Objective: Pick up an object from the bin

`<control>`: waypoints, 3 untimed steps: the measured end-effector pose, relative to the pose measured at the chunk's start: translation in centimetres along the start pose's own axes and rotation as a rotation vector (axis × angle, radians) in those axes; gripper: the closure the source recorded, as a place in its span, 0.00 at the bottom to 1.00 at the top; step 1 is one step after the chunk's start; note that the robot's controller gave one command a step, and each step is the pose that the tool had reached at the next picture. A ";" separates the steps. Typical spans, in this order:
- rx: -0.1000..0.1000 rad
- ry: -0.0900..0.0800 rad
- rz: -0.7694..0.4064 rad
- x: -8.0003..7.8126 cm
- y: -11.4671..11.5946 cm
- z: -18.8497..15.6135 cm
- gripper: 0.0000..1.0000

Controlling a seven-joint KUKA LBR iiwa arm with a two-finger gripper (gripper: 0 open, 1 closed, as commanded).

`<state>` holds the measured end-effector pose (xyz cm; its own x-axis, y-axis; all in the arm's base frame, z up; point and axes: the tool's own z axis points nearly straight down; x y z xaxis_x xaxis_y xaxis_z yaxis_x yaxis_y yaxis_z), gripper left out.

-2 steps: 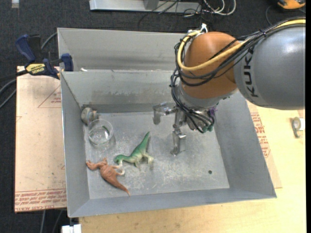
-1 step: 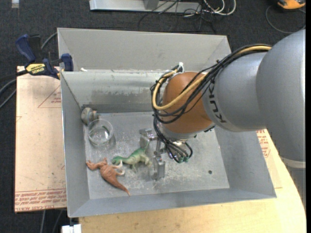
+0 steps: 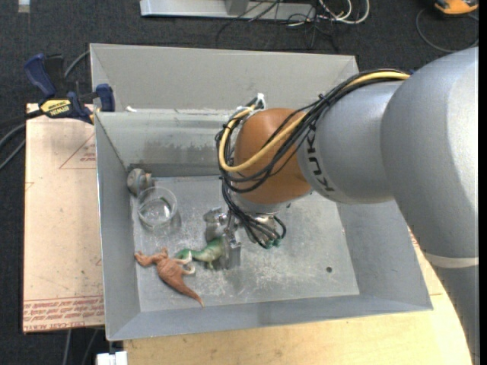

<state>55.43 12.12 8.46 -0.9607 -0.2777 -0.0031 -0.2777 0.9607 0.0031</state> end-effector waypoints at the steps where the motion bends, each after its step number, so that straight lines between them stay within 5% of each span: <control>1: 0.000 -0.001 0.000 0.0 0.0 0.0 0.00; 2: 0.000 0.000 0.001 0.0 0.0 0.0 1.00; 3: 0.000 -0.001 0.000 0.0 0.0 0.0 1.00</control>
Offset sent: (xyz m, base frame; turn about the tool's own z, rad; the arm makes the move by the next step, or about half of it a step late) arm 0.0000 0.0000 0.0000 0.0000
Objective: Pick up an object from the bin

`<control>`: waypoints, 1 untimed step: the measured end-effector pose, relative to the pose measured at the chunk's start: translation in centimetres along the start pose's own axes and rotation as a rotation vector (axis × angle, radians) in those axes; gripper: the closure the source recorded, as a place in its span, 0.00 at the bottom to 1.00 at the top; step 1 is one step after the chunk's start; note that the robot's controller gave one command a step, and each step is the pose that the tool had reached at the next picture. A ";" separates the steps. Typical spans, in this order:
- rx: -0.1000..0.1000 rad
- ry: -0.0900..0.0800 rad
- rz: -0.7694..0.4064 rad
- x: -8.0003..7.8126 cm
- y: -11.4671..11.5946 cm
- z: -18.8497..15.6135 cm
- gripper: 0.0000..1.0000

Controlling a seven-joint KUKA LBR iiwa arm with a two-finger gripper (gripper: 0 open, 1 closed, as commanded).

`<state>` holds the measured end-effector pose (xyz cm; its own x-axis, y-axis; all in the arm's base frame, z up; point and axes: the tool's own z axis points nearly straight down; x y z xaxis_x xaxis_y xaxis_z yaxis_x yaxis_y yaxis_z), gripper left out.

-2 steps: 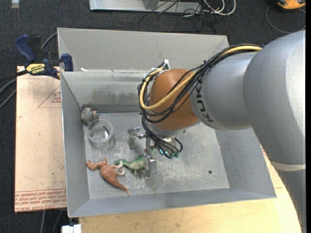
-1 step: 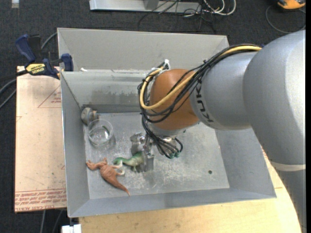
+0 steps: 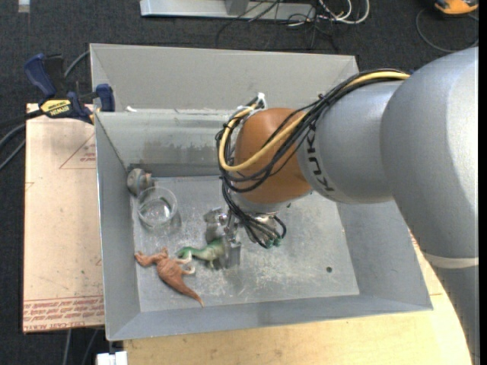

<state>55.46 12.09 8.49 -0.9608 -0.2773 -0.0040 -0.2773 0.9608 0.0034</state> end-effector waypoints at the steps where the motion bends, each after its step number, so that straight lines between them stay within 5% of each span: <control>1: -0.005 0.000 -0.013 -0.7 -1.0 1.3 1.00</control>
Offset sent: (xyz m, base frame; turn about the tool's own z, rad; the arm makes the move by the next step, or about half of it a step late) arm 0.0144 -0.0094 -0.0149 -0.0163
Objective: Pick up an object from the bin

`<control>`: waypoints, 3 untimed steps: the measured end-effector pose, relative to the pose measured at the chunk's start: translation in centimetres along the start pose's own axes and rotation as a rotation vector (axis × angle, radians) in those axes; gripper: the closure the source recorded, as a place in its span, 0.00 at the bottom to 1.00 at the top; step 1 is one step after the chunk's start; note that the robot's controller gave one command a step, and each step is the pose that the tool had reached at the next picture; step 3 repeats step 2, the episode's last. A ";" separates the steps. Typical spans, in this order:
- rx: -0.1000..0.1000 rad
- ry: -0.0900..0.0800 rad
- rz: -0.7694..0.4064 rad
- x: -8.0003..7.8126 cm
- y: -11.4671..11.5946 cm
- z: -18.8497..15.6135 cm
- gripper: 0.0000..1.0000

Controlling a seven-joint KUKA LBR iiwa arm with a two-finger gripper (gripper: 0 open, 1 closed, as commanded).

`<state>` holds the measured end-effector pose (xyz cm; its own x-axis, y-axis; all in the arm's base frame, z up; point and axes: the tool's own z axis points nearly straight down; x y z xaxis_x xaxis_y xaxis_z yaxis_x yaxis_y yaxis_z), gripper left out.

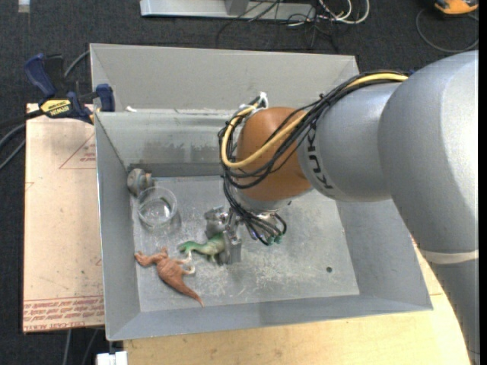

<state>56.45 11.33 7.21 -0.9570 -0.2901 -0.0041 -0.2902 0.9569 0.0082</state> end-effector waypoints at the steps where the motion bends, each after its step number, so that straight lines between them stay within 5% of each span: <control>1: 0.003 -0.002 -0.002 -0.5 -0.2 0.1 1.00; 2: -0.001 -0.002 0.072 -0.6 1.6 -10.9 1.00; 3: -0.001 -0.002 0.072 -0.6 1.6 -10.9 1.00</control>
Offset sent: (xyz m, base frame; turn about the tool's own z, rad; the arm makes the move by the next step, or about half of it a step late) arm 0.0007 0.0155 0.1090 0.0737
